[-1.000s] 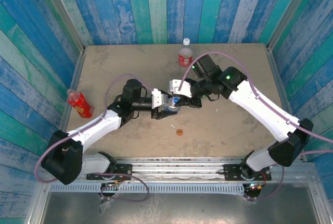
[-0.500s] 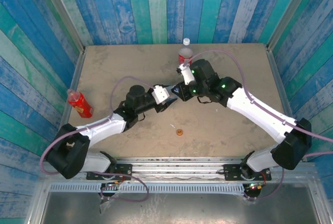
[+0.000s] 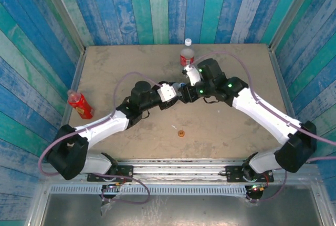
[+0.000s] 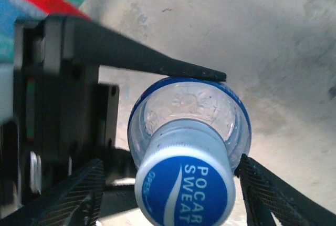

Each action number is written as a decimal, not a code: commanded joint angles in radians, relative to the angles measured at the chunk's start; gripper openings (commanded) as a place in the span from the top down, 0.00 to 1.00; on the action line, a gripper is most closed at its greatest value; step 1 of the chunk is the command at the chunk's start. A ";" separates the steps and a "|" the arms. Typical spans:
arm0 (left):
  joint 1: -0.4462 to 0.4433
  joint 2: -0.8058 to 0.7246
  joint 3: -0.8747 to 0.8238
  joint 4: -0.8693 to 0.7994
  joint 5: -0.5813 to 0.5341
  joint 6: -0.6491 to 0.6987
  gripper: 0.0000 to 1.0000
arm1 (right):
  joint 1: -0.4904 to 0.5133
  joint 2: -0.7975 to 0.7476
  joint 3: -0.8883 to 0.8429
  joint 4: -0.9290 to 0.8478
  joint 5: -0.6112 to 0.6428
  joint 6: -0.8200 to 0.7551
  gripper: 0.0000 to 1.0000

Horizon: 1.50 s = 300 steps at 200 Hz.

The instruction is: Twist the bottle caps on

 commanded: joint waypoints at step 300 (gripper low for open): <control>-0.163 -0.044 -0.116 0.279 -0.520 0.033 0.42 | 0.064 0.061 0.088 -0.022 0.135 0.683 0.92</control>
